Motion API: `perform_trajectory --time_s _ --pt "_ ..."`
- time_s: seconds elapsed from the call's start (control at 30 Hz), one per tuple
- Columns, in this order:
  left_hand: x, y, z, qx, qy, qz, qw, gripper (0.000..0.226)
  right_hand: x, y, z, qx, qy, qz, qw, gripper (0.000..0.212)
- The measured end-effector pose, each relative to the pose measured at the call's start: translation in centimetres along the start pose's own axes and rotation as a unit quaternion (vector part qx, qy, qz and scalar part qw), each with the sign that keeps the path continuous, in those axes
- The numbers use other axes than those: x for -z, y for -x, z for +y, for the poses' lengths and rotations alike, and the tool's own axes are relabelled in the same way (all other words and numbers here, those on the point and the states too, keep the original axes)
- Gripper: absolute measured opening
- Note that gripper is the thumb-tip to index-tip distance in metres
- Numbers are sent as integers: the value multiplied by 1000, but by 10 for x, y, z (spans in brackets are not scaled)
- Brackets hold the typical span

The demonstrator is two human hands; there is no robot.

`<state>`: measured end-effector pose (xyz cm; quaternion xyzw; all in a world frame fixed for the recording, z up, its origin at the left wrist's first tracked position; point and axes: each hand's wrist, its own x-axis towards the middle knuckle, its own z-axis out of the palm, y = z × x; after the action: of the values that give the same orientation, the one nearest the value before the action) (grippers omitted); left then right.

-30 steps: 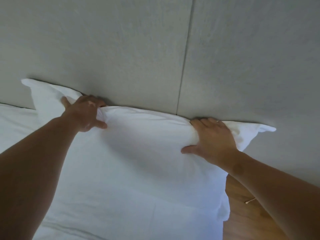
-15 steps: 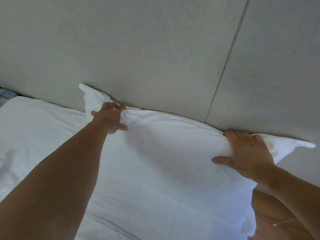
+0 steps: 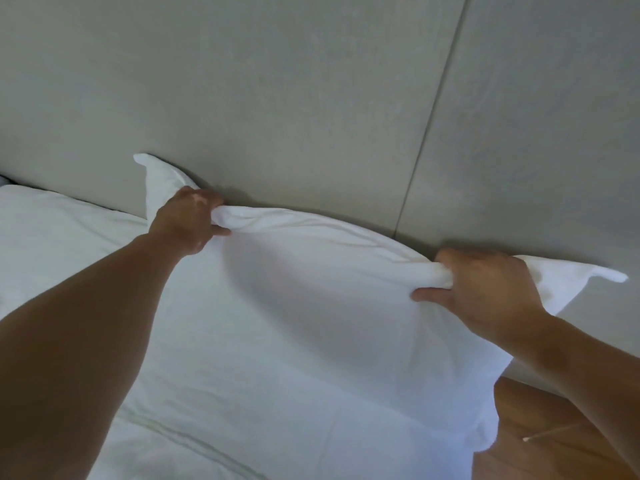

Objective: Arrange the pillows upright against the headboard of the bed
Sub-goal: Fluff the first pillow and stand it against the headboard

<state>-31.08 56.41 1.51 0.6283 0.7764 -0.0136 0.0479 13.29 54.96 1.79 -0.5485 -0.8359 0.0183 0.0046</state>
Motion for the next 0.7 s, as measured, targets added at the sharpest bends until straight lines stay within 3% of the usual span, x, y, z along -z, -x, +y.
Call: perform_trajectory --time_s 0.1,0.33,0.5,0.7 --pt "-8 5 1 -2 6 17 1000 39 -14 4 2 2 -3 18 1000 54" --pt "-29 9 13 43 -40 -62 996 67 -48 5 9 -34 -60 -19 997 62" --pt "-22 19 9 58 15 -24 998 91 -36 3 14 -17 -70 -44 996 79" --pt "-21 109 24 127 139 21 982 94 -7 56 5 38 -89 48 994 72"
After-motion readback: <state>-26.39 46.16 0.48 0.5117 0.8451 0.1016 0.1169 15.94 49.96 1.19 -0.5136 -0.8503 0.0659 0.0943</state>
